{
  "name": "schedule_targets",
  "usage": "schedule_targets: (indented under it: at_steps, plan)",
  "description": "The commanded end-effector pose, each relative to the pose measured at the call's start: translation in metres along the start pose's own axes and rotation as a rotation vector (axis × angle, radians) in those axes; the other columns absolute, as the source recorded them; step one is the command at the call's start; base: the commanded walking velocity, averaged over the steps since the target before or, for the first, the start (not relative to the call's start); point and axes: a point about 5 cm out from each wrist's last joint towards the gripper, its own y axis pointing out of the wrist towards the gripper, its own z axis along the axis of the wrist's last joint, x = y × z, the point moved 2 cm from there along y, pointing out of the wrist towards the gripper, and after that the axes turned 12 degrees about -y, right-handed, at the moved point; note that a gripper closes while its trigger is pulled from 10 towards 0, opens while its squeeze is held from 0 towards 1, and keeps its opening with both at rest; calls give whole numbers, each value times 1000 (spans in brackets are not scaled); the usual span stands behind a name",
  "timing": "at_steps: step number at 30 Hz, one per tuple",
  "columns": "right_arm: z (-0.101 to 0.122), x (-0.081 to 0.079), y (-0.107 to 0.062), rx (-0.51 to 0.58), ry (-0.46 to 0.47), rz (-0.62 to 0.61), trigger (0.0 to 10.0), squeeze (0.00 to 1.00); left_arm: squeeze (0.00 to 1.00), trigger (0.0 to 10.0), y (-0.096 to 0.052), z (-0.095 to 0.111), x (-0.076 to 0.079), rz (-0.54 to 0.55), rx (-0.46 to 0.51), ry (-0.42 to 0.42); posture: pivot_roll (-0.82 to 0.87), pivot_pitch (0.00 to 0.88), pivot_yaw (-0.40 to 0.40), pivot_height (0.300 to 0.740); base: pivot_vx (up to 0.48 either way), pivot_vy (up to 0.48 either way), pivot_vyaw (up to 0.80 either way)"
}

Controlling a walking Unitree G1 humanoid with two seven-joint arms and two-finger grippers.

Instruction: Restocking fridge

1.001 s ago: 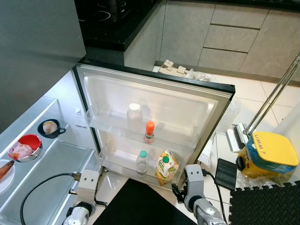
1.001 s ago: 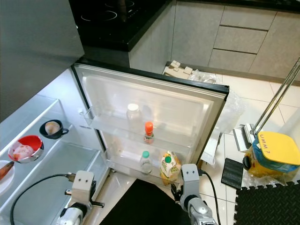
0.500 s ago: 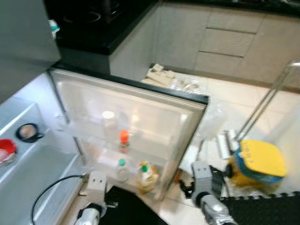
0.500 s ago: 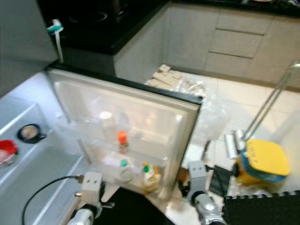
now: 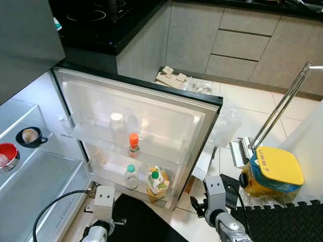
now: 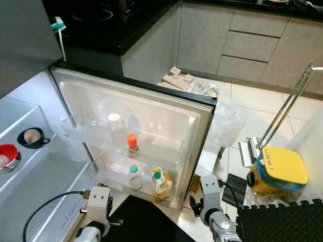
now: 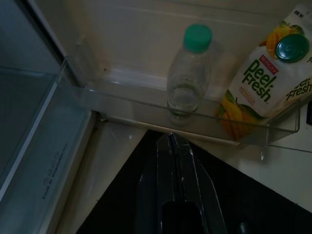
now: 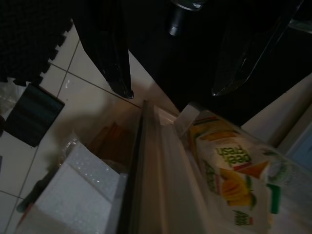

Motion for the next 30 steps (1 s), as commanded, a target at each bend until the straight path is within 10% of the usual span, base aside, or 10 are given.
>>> schedule_targets:
  at_steps: [1,17,18,20,21,30]
  plan:
    - [-6,3,-3,-16,-9,-5,10000,0,0,10000,-2,-5,0,13,-13,-43,-128,74,-59,740,0,0,0]
    - [24,37,4,56,7,-80,10000,0,0,10000,-2,14,-6,-6,102,8,-118,73,-58,740,0,0,0]
    - [30,41,5,66,14,-94,3098,0,0,10000,-2,15,-5,-24,109,15,-116,73,-58,740,0,0,0]
    - [30,41,5,66,14,-94,3098,0,0,10000,-2,15,-5,-24,109,15,-116,73,-58,740,0,0,0]
    - [37,48,6,78,24,-113,0,0,0,10000,-3,16,-1,-68,114,38,-114,73,-58,740,0,0,0]
    - [99,100,8,207,33,-286,0,0,0,10000,-8,47,28,-342,267,177,-97,78,-64,740,0,0,0]
